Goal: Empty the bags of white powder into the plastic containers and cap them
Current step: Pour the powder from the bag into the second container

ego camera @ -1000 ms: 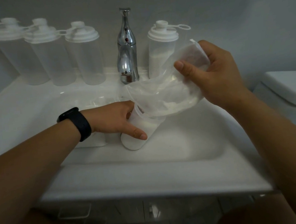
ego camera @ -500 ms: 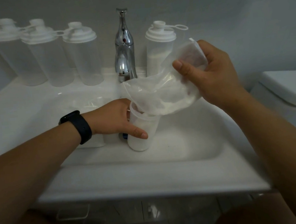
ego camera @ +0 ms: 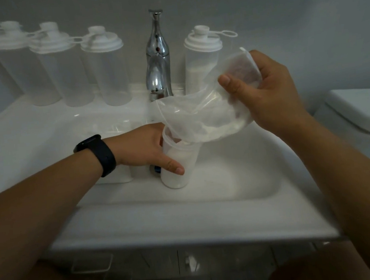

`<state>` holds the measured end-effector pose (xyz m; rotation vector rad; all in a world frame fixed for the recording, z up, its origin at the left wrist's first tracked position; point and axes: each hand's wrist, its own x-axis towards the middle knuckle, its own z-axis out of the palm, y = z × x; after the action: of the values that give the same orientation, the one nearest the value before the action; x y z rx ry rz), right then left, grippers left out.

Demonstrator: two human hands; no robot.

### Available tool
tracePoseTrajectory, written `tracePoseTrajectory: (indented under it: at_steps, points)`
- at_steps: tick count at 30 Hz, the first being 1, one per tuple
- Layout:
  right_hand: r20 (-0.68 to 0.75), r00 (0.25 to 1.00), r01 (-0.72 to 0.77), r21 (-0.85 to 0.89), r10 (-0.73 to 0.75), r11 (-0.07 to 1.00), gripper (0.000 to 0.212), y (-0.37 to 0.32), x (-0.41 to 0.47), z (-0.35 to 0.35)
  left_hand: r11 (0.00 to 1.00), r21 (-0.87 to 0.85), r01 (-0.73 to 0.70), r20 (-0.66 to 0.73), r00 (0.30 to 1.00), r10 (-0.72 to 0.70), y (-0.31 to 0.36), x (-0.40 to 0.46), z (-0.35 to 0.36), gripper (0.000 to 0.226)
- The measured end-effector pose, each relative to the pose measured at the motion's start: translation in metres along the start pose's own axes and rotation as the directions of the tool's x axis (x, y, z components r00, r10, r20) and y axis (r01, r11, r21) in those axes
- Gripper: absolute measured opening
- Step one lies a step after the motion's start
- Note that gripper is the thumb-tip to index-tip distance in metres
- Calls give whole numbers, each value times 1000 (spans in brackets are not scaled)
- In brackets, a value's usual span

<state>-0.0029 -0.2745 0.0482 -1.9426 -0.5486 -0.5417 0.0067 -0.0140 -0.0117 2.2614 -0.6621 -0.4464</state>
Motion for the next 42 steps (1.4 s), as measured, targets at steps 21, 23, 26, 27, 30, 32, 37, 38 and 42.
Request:
tracePoseTrajectory:
  at_steps: [21,23,26,27,30,32,37,38,42]
  points:
    - [12,995,-99,90,98,991,17,7,-3,12,968,-247,-46,-51,998,35,4,-6,-4,60]
    - [26,991,-136,109,134,985,18,9,-3,13,956,-292,-26,-59,998,9,3,-5,-5,42]
    - [15,981,-191,133,191,973,16,11,-4,15,961,-276,-37,-61,998,21,4,-6,-8,43]
    - [14,978,-209,140,209,968,15,11,-3,15,962,-270,-44,-64,998,28,4,-6,-9,47]
    - [20,968,-250,145,250,957,11,14,-4,17,970,-238,-54,-99,995,32,2,-7,-14,60]
    - [27,965,-261,153,260,953,11,16,-5,18,974,-221,-56,-121,992,30,2,-9,-16,68]
    - [28,967,-255,156,254,954,10,21,-3,17,980,-191,-56,-106,994,37,3,-9,-17,70]
    - [30,967,-254,155,253,955,10,21,-3,18,982,-184,-48,-112,993,27,3,-9,-17,66]
    - [40,965,-263,158,260,952,13,24,-3,19,987,-157,-21,-138,990,-1,7,-10,-18,40]
